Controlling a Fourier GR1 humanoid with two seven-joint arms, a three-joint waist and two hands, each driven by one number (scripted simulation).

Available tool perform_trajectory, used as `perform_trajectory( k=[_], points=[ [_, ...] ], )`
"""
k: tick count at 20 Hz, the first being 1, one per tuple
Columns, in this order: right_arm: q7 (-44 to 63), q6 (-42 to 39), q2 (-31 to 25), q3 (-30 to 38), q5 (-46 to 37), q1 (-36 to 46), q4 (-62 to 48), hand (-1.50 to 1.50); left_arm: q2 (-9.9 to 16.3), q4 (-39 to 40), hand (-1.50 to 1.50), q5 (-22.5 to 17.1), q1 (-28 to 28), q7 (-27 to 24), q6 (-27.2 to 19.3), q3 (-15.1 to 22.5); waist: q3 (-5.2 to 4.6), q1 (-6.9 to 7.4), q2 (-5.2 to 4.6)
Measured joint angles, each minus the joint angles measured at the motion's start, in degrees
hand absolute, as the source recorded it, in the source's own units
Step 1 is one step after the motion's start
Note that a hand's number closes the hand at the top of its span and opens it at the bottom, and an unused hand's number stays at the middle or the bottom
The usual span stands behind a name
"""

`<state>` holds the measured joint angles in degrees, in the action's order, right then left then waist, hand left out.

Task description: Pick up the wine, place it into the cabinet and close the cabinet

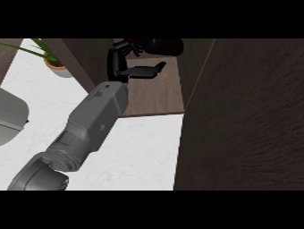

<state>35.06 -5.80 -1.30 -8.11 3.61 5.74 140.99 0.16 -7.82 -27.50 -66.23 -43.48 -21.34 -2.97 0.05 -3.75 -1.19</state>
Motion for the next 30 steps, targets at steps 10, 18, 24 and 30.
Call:
perform_trajectory(
  k=[10,18,24,30],
  points=[
    [-0.3,-0.6,0.0,-0.1,0.2,-1.2,0.3,-1.50,0.2,2.5,-1.50,2.0,0.4,0.1,-3.0,0.4,0.08,-0.42,-0.02],
    [-1.8,-0.8,0.5,-0.7,0.0,-2.0,0.0,-1.50,0.3,3.7,-1.50,3.7,1.0,-0.2,-5.8,1.2,0.02,-0.72,-0.30],
    [-2.4,-1.5,0.3,-1.0,0.0,-3.0,0.1,-1.50,0.3,2.6,-1.50,3.3,2.0,-2.2,-4.9,0.1,0.03,-1.02,-0.40],
    [-2.8,-1.4,0.8,-1.9,-0.2,-2.4,-0.5,-1.50,0.1,2.4,-1.50,3.6,2.6,-3.8,-3.5,-0.2,-0.02,-1.00,-0.54]
  ],
)
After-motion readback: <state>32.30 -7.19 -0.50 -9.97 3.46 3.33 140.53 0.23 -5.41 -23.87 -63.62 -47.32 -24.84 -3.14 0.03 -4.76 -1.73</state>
